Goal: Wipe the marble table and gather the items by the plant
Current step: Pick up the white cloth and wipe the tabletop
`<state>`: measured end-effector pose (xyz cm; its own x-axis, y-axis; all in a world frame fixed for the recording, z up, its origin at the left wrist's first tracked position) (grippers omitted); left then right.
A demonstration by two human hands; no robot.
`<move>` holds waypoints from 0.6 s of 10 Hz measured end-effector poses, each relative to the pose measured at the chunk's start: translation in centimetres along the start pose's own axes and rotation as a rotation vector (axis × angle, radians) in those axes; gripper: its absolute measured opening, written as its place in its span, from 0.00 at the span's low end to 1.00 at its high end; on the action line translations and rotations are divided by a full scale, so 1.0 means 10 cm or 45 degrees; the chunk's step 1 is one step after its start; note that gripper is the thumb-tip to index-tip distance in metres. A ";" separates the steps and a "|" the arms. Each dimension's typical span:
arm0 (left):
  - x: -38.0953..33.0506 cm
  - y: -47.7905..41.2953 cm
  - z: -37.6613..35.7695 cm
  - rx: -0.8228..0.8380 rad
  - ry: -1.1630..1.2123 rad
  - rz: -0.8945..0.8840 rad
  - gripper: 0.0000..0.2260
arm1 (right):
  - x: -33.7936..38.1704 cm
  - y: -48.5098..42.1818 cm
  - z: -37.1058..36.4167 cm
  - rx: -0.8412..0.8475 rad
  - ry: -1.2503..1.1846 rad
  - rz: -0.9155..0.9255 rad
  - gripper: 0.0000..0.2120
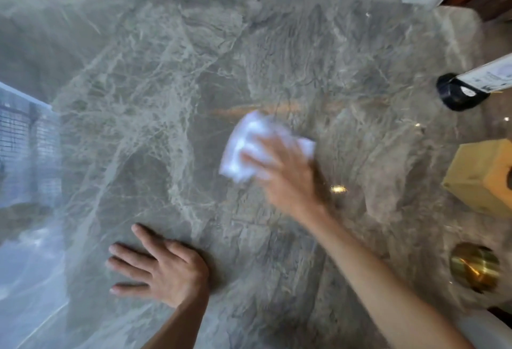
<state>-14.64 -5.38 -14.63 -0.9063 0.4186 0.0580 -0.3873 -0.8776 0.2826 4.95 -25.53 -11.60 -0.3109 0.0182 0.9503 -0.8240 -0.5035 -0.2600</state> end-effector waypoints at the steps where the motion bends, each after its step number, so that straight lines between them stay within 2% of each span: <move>1: -0.03 0.01 0.02 0.020 -0.011 -0.005 0.30 | -0.40 -0.49 0.52 -0.337 0.944 -0.786 0.17; 2: -0.02 0.01 0.01 0.044 -0.002 0.009 0.30 | -0.08 -0.58 -0.30 -0.437 0.180 -0.490 0.13; 3: -0.01 0.01 0.04 0.039 0.002 0.012 0.29 | 0.28 -0.02 -0.82 0.394 1.141 0.298 0.18; 4: -0.03 0.02 0.04 0.044 0.017 -0.008 0.29 | 0.15 0.16 0.07 0.248 1.169 -0.197 0.19; 5: -0.03 0.02 0.04 0.026 0.008 -0.007 0.29 | -0.11 -0.07 0.70 -0.617 0.666 -0.762 0.19; 6: -0.03 0.03 0.05 0.047 0.030 -0.007 0.29 | 0.13 -0.03 -0.37 -0.447 0.241 -0.278 0.21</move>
<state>-14.37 -5.69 -14.12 -0.9081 0.4173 0.0343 -0.3860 -0.8660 0.3178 3.00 -22.15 -10.93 -0.1662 0.2654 0.9497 -0.9804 -0.1477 -0.1303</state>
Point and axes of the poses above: each hand's wrist, its own y-axis away from the middle knuckle, its own z-axis out of the back of the hand, x = y × z, the point moved 4 cm from there along -y, towards the middle knuckle, and after that the axes turned 15 degrees about -y, right-handed, at the moved point
